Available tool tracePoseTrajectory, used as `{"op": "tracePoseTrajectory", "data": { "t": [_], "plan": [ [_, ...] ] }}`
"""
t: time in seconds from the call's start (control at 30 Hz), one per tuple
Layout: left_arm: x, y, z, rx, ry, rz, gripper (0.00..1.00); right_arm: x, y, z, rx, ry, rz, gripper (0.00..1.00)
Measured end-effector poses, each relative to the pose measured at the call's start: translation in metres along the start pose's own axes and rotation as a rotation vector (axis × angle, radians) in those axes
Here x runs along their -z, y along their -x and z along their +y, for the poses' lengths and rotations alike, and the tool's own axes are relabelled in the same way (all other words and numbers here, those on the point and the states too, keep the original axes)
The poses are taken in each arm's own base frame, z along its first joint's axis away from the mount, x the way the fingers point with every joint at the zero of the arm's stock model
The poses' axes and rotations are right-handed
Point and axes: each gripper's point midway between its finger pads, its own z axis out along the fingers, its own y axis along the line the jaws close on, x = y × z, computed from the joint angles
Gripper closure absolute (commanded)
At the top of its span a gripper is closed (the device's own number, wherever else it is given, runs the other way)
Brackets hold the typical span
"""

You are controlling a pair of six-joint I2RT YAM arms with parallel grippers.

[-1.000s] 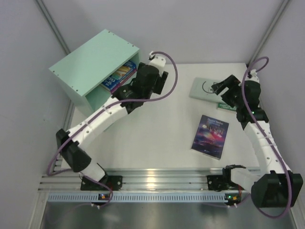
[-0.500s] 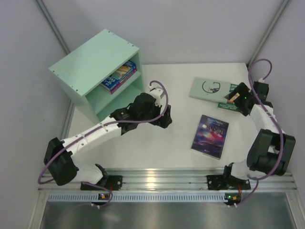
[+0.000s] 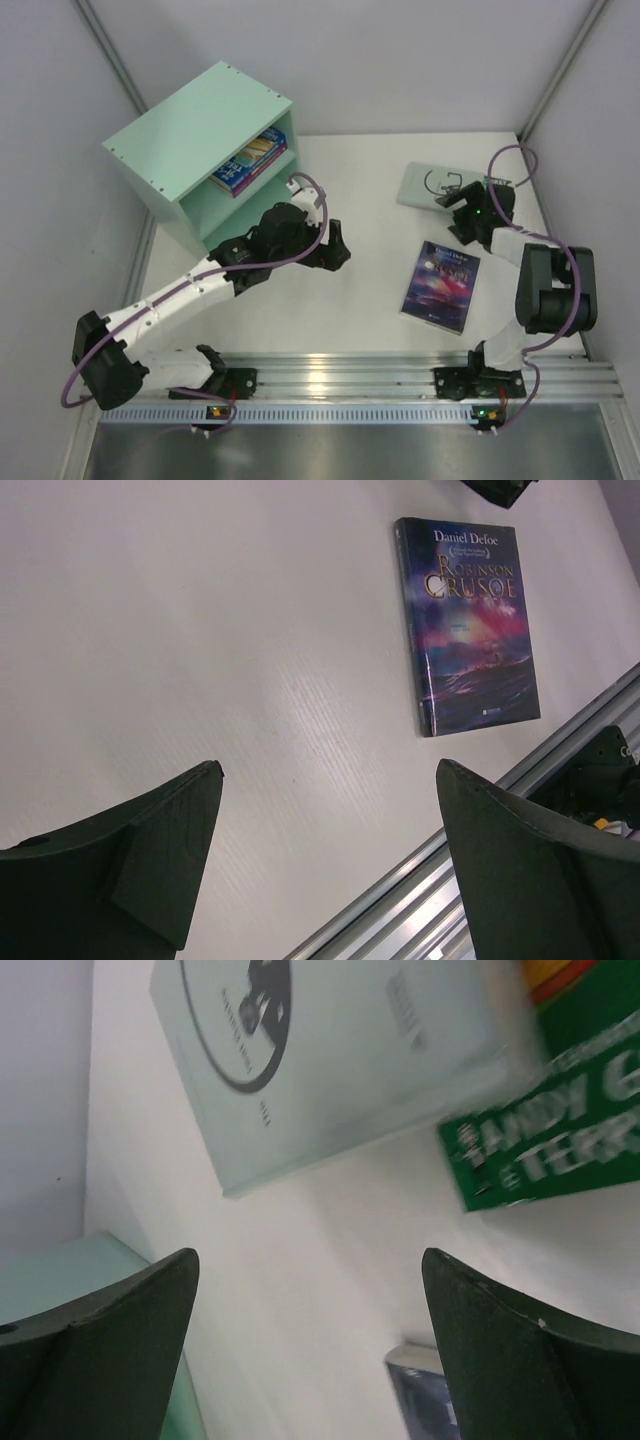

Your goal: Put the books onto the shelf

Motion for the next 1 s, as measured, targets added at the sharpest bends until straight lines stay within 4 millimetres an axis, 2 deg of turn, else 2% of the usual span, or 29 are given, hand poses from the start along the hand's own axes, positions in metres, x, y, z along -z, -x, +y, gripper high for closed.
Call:
{"op": "tracePoseTrajectory", "data": {
  "t": [0.03, 0.13, 0.2, 0.27, 0.5, 0.67, 0.8, 0.9, 0.97, 1.0],
  "plan": [
    [0.002, 0.002, 0.000, 0.004, 0.002, -0.009, 0.07, -0.004, -0.013, 0.007, -0.023, 0.007, 0.003, 0.08],
    [0.006, 0.005, 0.002, 0.006, 0.013, -0.020, 0.07, -0.010, -0.036, 0.032, -0.105, 0.064, -0.016, 0.09],
    [0.008, 0.007, 0.003, 0.006, 0.021, -0.027, 0.07, -0.015, -0.036, 0.045, -0.171, 0.099, -0.062, 0.09],
    [0.012, 0.010, 0.005, 0.007, 0.031, -0.039, 0.06, -0.020, -0.031, 0.048, -0.237, 0.109, -0.121, 0.09],
    [0.031, 0.024, 0.006, 0.009, 0.044, -0.084, 0.06, -0.030, -0.024, 0.011, -0.431, 0.022, -0.301, 0.10],
    [0.047, 0.043, 0.003, 0.004, 0.046, -0.137, 0.06, -0.033, -0.033, 0.013, -0.475, 0.002, -0.401, 0.14],
    [0.062, 0.054, 0.001, 0.001, 0.051, -0.174, 0.06, -0.044, -0.025, 0.016, -0.531, -0.004, -0.473, 0.17],
    [0.075, 0.062, 0.002, 0.000, 0.059, -0.211, 0.06, -0.054, -0.016, 0.019, -0.571, 0.001, -0.517, 0.23],
    [0.083, 0.069, 0.003, 0.000, 0.065, -0.240, 0.06, -0.061, -0.012, 0.020, -0.589, 0.014, -0.538, 0.31],
    [0.088, 0.073, 0.002, -0.001, 0.066, -0.257, 0.06, -0.064, -0.011, 0.019, -0.597, 0.018, -0.544, 0.44]
  ]
}}
